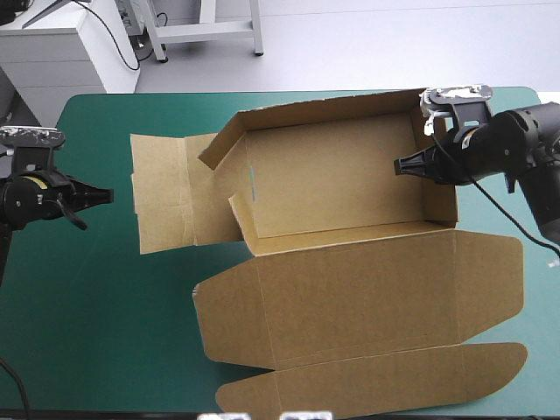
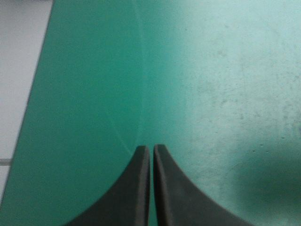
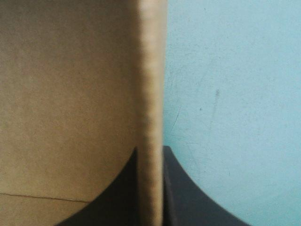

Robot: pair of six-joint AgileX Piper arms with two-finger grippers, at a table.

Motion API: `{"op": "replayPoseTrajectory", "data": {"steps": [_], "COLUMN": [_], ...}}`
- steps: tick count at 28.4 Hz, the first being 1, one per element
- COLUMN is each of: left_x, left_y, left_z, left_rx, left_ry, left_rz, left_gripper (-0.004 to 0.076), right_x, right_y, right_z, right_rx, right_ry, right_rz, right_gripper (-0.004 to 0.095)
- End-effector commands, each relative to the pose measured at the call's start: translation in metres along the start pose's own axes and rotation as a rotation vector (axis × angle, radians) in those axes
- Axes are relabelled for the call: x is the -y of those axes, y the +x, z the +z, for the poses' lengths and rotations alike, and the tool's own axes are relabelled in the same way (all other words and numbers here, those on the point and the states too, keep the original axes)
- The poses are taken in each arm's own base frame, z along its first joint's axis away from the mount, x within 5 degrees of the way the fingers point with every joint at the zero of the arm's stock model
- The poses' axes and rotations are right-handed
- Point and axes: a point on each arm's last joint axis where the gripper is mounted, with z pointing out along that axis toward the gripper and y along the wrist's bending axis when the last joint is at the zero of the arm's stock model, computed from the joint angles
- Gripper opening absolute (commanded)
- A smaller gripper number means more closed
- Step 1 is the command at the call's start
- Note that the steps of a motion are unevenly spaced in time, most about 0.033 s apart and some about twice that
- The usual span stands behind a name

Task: Fold the box

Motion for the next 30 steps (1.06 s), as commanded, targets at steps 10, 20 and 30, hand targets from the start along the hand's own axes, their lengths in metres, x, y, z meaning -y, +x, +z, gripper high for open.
{"op": "replayPoseTrajectory", "data": {"steps": [10, 20, 30], "left_x": [0.044, 0.069, 0.079], "left_y": [-0.01, -0.022, -0.022], "left_z": [0.064, 0.048, 0.033], "left_rx": [0.019, 0.131, 0.159], "left_ry": [0.522, 0.906, 1.095], "left_rz": [-0.088, -0.137, -0.076], "left_gripper": [0.0015, 0.0014, 0.0014], "right_x": [-0.001, -0.003, -0.004], "right_y": [0.0, 0.0, -0.004], "right_z": [-0.025, -0.025, -0.009], "right_rx": [0.063, 0.063, 0.026], "right_ry": [-0.029, -0.051, -0.064], "right_rz": [0.001, 0.016, 0.026], "right_gripper": [-0.002, -0.002, -0.002]}}
